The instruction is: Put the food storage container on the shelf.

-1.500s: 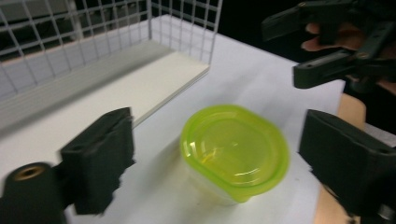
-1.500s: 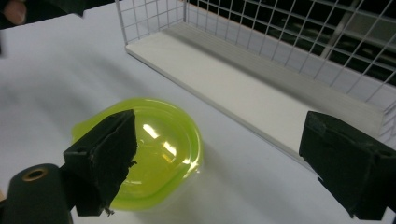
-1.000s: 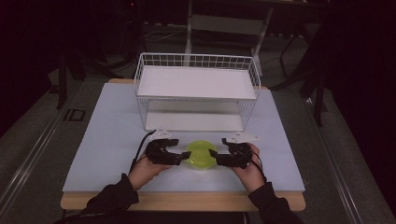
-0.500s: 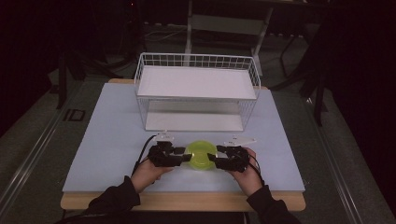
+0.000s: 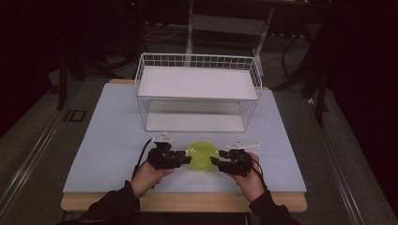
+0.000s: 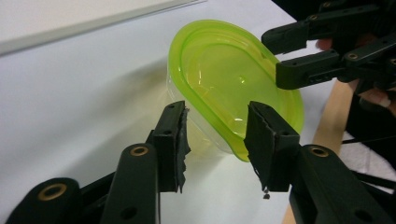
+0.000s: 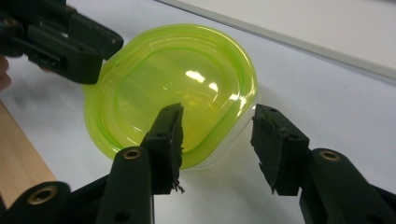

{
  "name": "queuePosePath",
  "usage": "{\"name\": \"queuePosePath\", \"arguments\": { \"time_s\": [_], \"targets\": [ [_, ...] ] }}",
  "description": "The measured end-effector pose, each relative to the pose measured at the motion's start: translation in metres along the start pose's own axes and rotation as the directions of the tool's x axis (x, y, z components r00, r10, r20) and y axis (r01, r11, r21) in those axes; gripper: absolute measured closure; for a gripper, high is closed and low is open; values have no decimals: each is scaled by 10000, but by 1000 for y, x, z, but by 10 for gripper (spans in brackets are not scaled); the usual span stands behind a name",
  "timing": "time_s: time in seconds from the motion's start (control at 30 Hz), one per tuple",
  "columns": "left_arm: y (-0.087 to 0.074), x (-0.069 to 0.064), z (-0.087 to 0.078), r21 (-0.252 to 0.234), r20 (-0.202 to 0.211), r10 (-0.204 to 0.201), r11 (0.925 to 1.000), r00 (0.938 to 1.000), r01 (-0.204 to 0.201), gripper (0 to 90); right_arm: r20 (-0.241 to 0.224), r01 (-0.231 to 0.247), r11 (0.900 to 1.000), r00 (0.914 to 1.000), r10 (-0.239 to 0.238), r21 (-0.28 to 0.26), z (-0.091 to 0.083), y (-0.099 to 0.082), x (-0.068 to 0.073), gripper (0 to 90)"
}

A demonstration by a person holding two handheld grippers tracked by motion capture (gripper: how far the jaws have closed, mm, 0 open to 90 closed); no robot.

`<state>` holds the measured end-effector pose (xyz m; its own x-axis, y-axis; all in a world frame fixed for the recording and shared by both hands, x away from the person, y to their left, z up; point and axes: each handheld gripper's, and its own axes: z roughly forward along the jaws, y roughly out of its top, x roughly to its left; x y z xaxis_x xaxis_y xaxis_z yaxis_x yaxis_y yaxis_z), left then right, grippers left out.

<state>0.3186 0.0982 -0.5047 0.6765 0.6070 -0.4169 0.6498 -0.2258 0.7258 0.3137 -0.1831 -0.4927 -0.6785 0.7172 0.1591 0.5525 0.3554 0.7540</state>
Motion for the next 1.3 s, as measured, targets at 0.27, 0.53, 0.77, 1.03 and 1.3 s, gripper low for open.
{"name": "queuePosePath", "arguments": {
  "time_s": [0.27,0.53,0.77,1.03,1.3],
  "targets": [
    [0,-2,3,-135,-182,-281,9995,9994,278,541,107,0,9999,9999,-2,129,0,2,1,537],
    [1,3,6,46,-9,-1063,9943,9943,1063,540,-77,-544,9982,9985,547,262,2,5,-4,537],
    [-1,0,10,157,33,-942,9954,9955,941,545,-295,-835,9950,9959,852,543,5,8,-8,551],
    [1,-7,4,24,178,-706,9975,9973,705,713,-534,-989,9933,9933,1021,596,-4,8,-6,694],
    [0,-17,-1,143,243,-847,9963,9961,843,774,-467,-1046,9928,9931,1074,584,-11,2,-2,740]
  ]
}}
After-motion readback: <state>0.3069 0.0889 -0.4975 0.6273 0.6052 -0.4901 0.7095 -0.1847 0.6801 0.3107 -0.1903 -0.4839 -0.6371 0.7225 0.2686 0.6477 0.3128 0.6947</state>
